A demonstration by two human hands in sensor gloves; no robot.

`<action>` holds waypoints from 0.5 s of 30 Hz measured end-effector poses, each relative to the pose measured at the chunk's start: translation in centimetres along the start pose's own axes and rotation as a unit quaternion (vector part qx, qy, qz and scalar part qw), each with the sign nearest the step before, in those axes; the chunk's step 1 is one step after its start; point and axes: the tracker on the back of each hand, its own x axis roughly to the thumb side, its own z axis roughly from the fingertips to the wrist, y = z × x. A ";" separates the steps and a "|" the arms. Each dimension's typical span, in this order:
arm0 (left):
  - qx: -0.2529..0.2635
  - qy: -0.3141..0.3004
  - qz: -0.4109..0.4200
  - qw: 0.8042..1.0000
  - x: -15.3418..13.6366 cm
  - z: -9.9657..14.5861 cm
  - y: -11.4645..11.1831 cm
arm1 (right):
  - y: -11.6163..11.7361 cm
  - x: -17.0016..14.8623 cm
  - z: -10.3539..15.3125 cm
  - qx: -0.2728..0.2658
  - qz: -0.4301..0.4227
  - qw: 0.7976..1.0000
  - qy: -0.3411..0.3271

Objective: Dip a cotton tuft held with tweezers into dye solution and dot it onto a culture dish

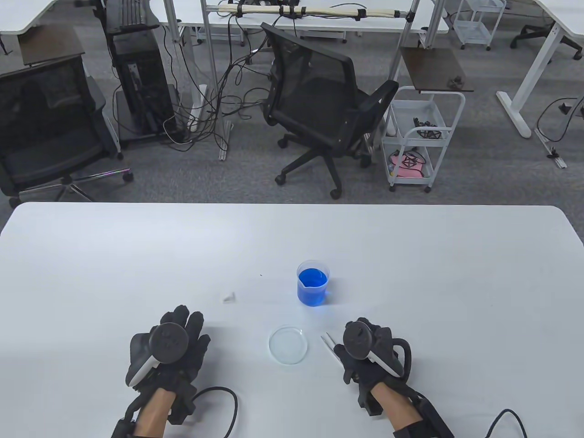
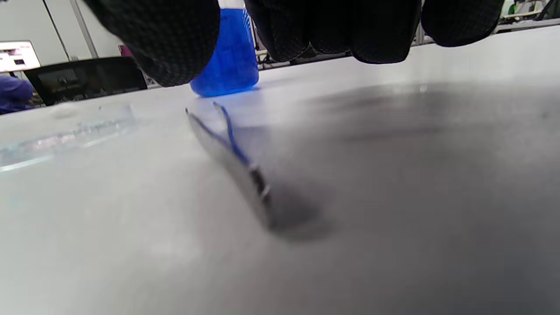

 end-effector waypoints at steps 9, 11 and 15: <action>-0.004 0.004 0.013 1.000 0.0 0.0 0.0 | 1.3 1.6 0.1 0.038 0.019 0.999 -0.002; -0.005 0.006 0.014 1.000 -0.1 0.1 0.0 | 1.3 2.0 0.1 0.038 0.035 0.999 -0.008; -0.014 0.014 0.020 1.000 -0.3 0.0 -0.2 | 1.2 2.4 0.5 0.020 0.069 0.997 -0.018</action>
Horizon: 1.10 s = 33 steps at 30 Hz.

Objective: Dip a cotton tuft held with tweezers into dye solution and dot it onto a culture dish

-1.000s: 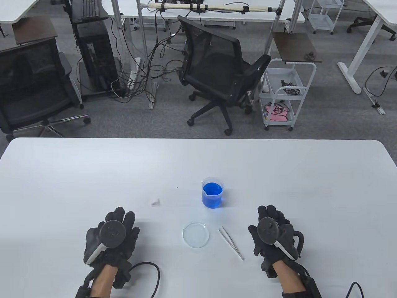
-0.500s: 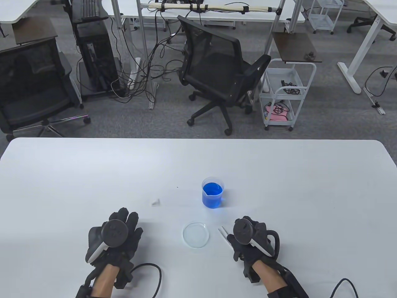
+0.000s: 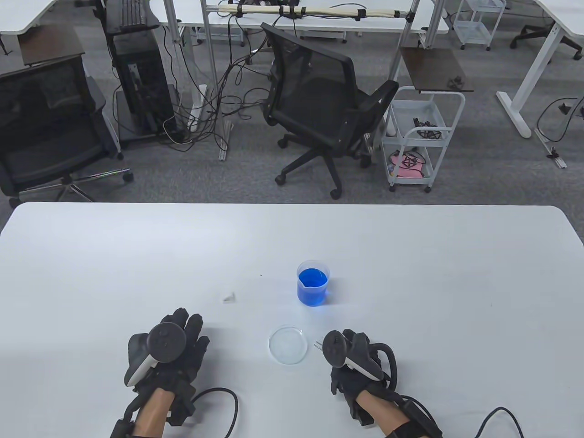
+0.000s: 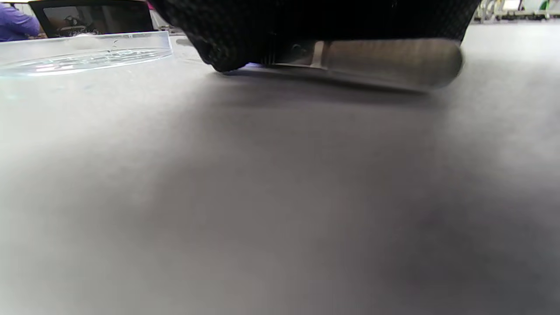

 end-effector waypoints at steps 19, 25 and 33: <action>-0.046 0.044 -0.083 0.995 0.7 -10.5 1.9 | -4.3 -1.7 3.1 -0.132 -0.087 0.986 -0.043; -0.067 0.048 -0.089 0.993 0.8 -14.7 0.9 | -4.3 -1.8 2.9 -0.125 -0.088 0.987 -0.048; -0.111 0.040 -0.109 0.987 0.5 -15.5 -0.9 | -4.4 -1.8 3.0 -0.101 -0.089 0.989 -0.059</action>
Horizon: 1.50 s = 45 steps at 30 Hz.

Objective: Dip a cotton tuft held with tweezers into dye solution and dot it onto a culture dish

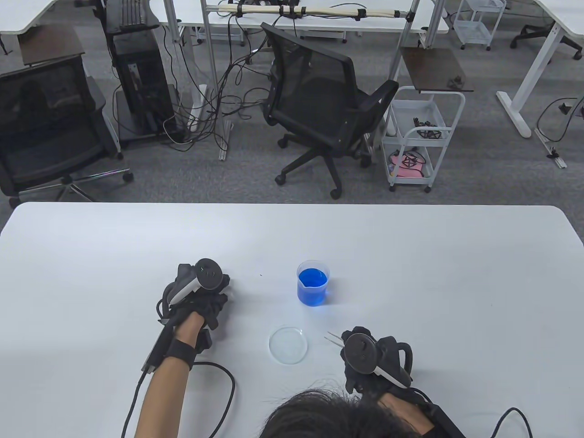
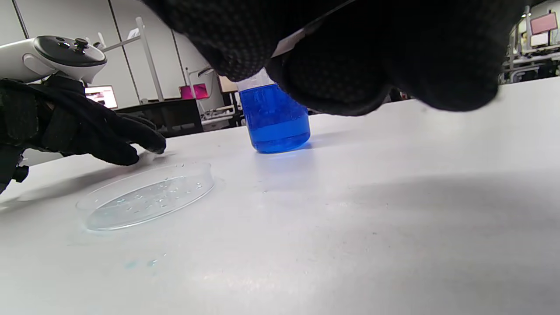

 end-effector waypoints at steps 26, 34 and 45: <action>0.077 -0.258 0.107 0.957 7.1 15.2 -2.4 | -1.0 5.1 2.9 -0.027 -0.106 0.987 -0.114; 0.093 -0.329 0.071 0.937 10.0 18.0 -4.1 | -0.9 7.3 4.3 -0.028 -0.133 0.981 -0.135; 0.096 -0.341 0.060 0.933 11.2 18.4 -4.8 | -0.3 7.4 4.0 -0.018 -0.149 0.980 -0.132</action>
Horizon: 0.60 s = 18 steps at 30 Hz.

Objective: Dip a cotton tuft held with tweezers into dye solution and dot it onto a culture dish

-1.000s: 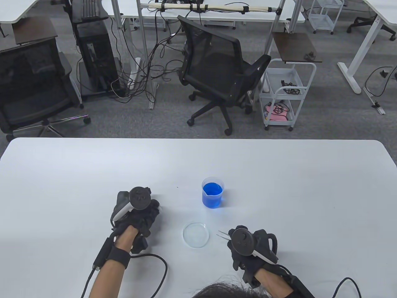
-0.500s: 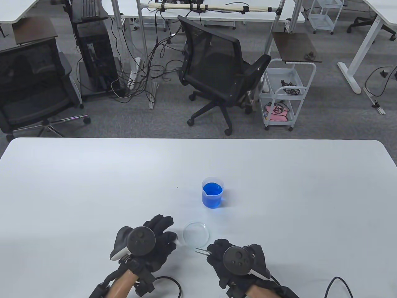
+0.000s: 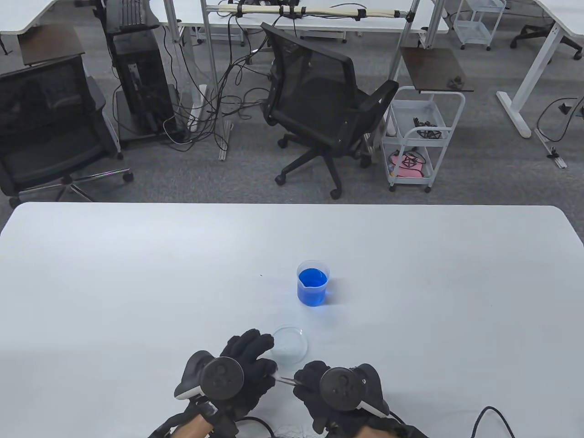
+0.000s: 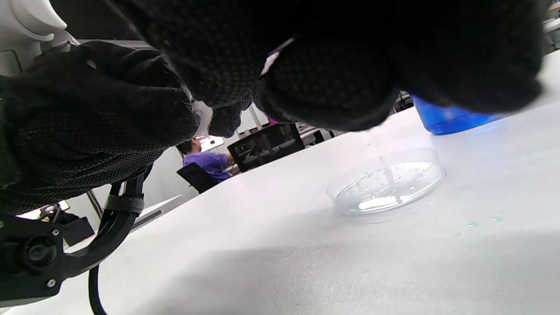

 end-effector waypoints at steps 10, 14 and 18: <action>0.027 0.004 0.040 0.999 -0.3 0.2 0.1 | -0.3 -0.1 0.2 -0.027 0.002 1.000 -0.003; 0.025 0.005 0.053 0.998 -0.5 0.3 0.1 | -0.3 0.0 0.2 -0.023 0.000 1.000 -0.006; 0.026 0.010 0.064 0.998 -0.7 0.4 0.3 | -0.3 -0.1 0.3 -0.025 -0.006 1.000 -0.007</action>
